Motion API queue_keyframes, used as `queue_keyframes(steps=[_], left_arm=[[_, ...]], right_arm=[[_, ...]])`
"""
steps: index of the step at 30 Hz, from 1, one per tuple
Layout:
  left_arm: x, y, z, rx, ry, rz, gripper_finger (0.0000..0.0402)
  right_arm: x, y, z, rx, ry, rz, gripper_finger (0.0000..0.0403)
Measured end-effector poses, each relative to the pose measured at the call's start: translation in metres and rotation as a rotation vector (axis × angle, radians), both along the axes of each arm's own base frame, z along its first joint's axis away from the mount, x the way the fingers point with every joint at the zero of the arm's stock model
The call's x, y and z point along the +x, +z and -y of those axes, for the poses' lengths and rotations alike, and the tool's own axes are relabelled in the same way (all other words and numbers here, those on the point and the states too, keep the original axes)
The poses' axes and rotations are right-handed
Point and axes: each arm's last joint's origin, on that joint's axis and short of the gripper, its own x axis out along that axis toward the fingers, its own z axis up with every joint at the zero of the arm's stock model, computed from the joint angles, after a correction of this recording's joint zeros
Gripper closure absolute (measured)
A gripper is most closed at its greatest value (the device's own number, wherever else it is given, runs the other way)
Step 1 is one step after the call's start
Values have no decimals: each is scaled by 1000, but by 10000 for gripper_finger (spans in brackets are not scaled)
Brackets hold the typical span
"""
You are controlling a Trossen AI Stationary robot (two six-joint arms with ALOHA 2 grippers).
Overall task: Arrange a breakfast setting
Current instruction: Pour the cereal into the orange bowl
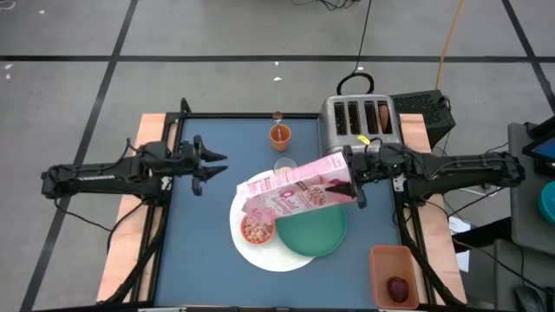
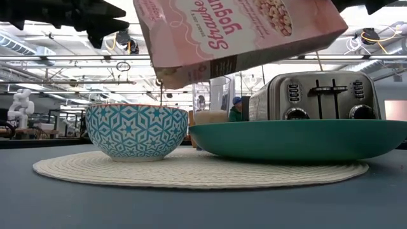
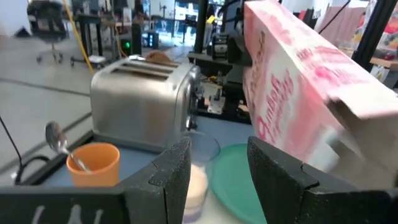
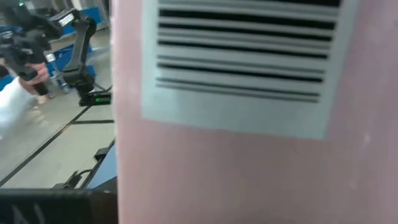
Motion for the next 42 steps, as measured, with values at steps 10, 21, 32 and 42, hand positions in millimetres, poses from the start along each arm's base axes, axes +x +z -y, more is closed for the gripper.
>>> queue_keyframes(steps=[10, 21, 32, 42], left_arm=[[-4, -1, 10, -44, -77, -16, 238], [0, 11, 21, 7, -163, 107, 238], [4, 23, 27, 43, -199, 247, 238], [11, 26, 27, 122, -190, 292, 238]], right_arm=[[-3, 3, 0, 1, 7, 17, 184], [-10, 21, 0, -6, -13, 176, 184], [-15, 41, 2, -36, -85, 376, 184], [-22, 63, 6, -92, -135, 620, 184]])
